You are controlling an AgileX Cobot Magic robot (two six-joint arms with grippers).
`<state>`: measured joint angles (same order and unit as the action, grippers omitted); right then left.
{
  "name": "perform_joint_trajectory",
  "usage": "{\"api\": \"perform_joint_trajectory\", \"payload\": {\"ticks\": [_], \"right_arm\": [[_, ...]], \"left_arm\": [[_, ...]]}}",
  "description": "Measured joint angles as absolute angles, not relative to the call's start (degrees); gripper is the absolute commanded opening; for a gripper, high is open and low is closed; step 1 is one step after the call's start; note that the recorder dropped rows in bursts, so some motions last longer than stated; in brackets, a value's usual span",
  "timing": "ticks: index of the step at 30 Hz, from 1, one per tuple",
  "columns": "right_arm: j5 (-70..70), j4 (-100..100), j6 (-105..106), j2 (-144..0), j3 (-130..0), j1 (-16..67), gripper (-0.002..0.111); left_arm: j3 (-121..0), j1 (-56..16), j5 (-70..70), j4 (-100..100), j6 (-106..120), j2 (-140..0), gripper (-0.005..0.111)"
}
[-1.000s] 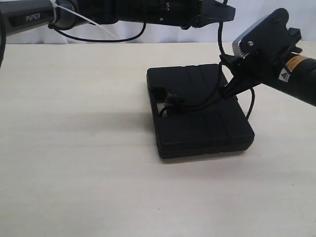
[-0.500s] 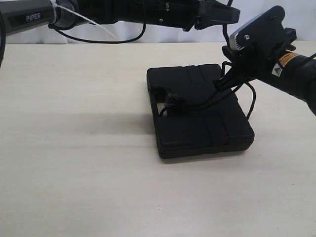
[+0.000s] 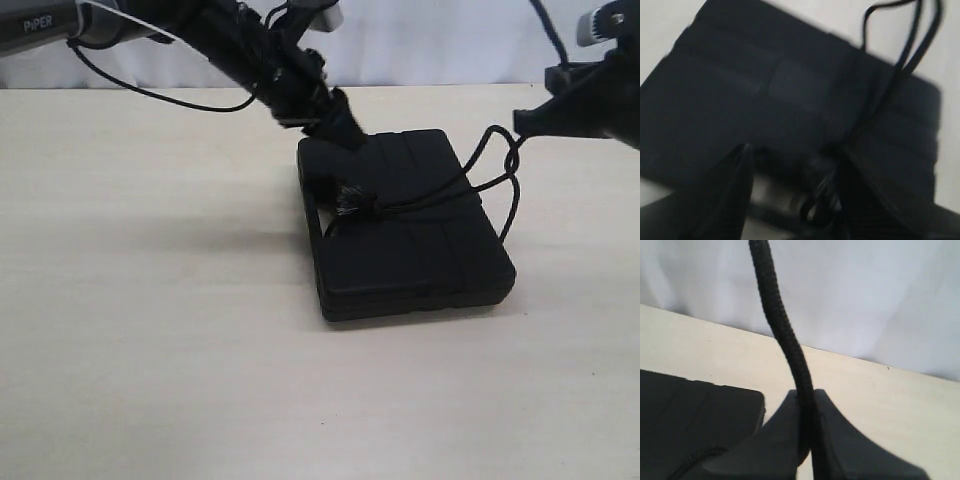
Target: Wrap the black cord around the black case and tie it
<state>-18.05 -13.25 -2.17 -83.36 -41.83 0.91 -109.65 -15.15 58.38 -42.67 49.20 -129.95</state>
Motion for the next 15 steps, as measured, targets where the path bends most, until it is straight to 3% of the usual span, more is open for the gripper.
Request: {"api": "perform_joint_trajectory", "payload": {"ticks": [7, 15], "right_arm": [[-17.67, -8.15, -3.6, -83.36, -41.83, -4.34, 0.004], [-17.56, -8.05, -3.6, -83.36, -41.83, -4.42, 0.004]], "left_arm": [[-107.79, -13.79, 65.87, -23.15, 27.96, -129.95, 0.05], [-103.59, -14.02, 61.28, -34.75, 22.27, -133.52, 0.05]]}}
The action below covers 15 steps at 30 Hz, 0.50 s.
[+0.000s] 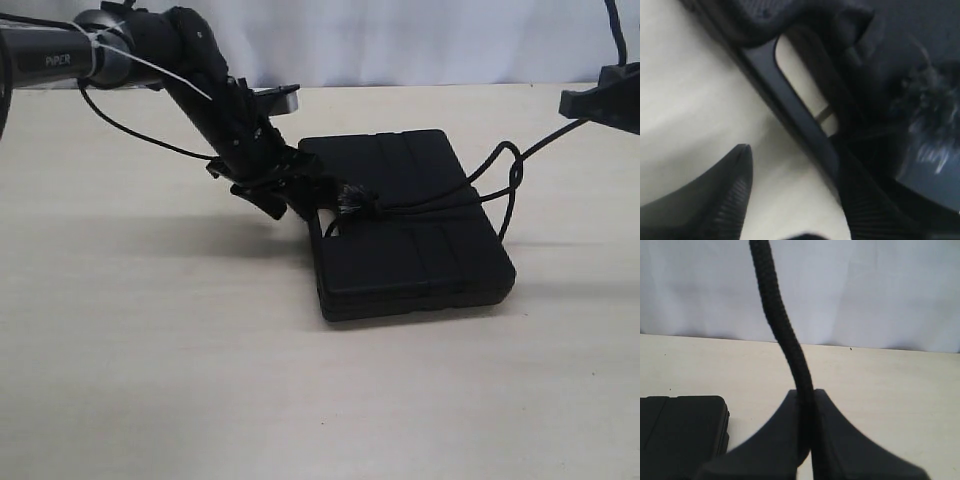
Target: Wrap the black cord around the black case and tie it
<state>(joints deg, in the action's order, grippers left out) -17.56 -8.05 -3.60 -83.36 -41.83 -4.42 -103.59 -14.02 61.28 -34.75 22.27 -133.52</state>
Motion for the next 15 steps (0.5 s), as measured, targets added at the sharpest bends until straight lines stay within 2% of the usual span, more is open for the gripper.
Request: {"api": "perform_joint_trajectory", "payload": {"ticks": [11, 13, 15], "right_arm": [[-17.57, -8.05, -3.6, -83.36, -41.83, -4.42, 0.004], [-17.57, -8.05, -3.6, -83.36, -41.83, -4.42, 0.004], [-17.57, -8.05, -3.6, -83.36, -41.83, -4.42, 0.004]], "left_arm": [[-103.5, -14.74, 53.63, -39.56, 21.15, -138.0, 0.049], [-103.5, -14.71, 53.46, -40.88, 21.04, -138.9, 0.041], [-103.5, -14.71, 53.46, -41.9, 20.96, -139.18, 0.016]]}}
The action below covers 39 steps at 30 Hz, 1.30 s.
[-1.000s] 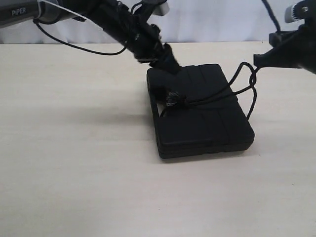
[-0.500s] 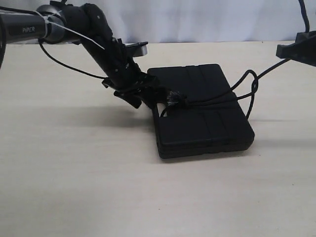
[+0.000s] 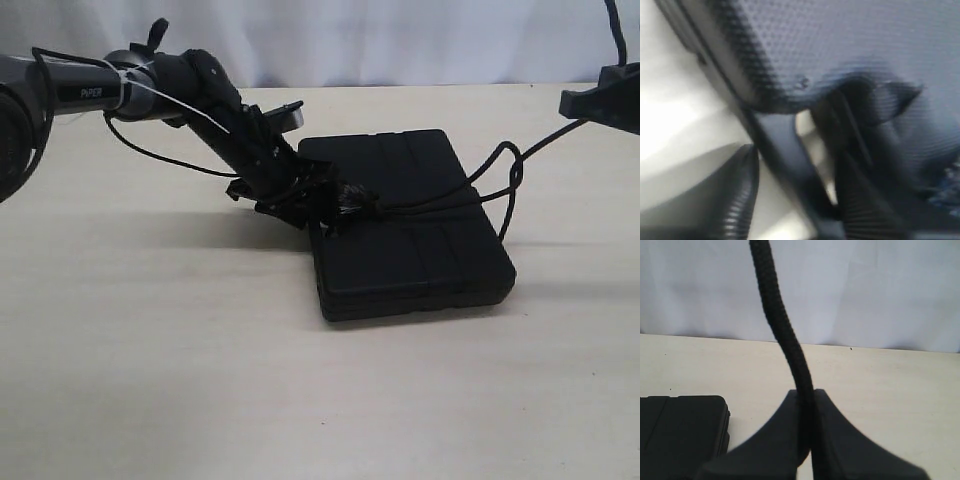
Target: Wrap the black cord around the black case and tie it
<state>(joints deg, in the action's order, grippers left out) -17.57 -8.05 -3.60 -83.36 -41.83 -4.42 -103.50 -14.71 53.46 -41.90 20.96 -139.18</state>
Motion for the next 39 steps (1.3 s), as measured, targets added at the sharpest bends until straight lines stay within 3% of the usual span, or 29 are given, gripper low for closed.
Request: {"api": "perform_joint_trajectory", "payload": {"ticks": [1, 2, 9, 15, 27, 33, 39], "right_arm": [[-17.57, -8.05, -3.6, -83.36, -41.83, -4.42, 0.004], [-17.57, -8.05, -3.6, -83.36, -41.83, -4.42, 0.004], [-17.57, -6.93, -3.18, -83.36, -41.83, -4.69, 0.004], [-16.91, -5.5, -3.66, -84.1, -41.83, -11.21, 0.004], [-23.42, -6.05, -7.72, -101.6, -41.83, -14.74, 0.004], [-24.45, -6.5, -9.66, -103.22, -42.29, -15.86, 0.004], [-12.2, -7.57, -10.51, -103.22, -46.67, -20.24, 0.004]], "left_arm": [[-103.5, -14.71, 53.46, -42.17, 20.46, -139.18, 0.004], [-103.61, -14.71, 52.82, -42.4, 19.9, -139.18, 0.0], [-103.42, -13.34, 52.45, -41.48, 19.82, -137.5, 0.0], [-103.24, -5.16, 62.29, -36.9, 20.27, -132.49, 0.0], [-91.59, 5.69, 59.34, -38.99, 22.76, -131.99, 0.0], [-89.35, 6.43, 57.26, -40.83, 24.01, -131.39, 0.0], [-88.73, 6.41, 57.12, -41.33, 24.41, -129.08, 0.0]]}}
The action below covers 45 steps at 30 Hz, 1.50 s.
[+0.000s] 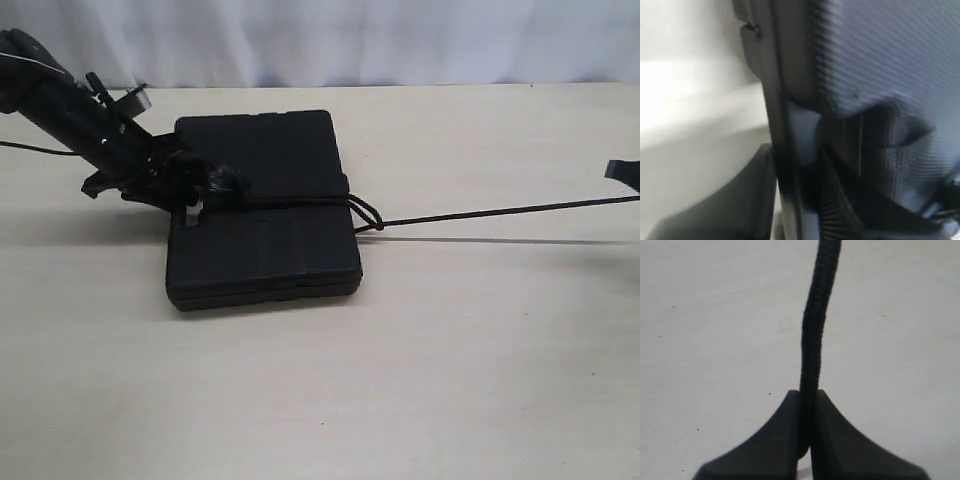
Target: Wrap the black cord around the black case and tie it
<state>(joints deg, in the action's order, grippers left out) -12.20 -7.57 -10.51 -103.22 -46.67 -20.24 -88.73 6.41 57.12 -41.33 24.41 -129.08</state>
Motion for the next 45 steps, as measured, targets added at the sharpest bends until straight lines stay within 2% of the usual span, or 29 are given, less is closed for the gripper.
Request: {"api": "perform_joint_trajectory", "payload": {"ticks": [5, 17, 23, 26, 31, 34, 36, 41, 43, 45], "right_arm": [[-9.14, -7.1, -10.51, -103.09, -49.07, -20.56, 0.004], [-4.74, -5.64, -10.97, -102.87, -50.42, -20.56, 0.005], [-4.64, -5.56, -10.97, -102.87, -50.67, -21.0, 0.007], [-4.41, -5.27, -10.97, -102.74, -50.67, -21.22, 0.019], [-3.56, -2.98, -10.76, -102.5, -51.05, -22.2, 0.054], [-1.82, -2.69, -10.76, -101.54, -51.05, -22.2, 0.067], [-0.88, -2.69, -10.36, -100.24, -51.05, -22.2, 0.071], [0.0, -2.69, -9.5, -94.64, -51.05, -22.2, 0.069], [0.59, -2.69, -8.93, -92.11, -51.05, -22.2, 0.058], [1.93, -2.69, -7.55, -89.47, -51.14, -21.93, 0.042]], "left_arm": [[-88.73, 6.1, 57.8, -41.59, 25.37, -125.35, 0.0], [-88.73, 5.84, 58.92, -41.27, 26.26, -127.76, 0.0], [-88.73, 3.36, 56.4, -40.51, 26.86, -127.98, 0.0], [-88.73, 2.43, 54.94, -39.87, 27.0, -127.98, 0.007], [-88.73, 2.01, 52.41, -37.58, 27.87, -127.98, 0.037], [-88.73, 1.91, 52.12, -36.28, 29.12, -127.98, 0.048], [-88.84, 1.91, 52.12, -35.76, 29.38, -127.98, 0.051], [-92.04, 1.91, 54.14, -35.36, 29.73, -126.52, 0.051], [-93.74, 1.91, 56.15, -35.25, 29.73, -125.14, 0.05], [-95.02, 1.91, 58.28, -35.25, 29.76, -123.47, 0.042]]}}
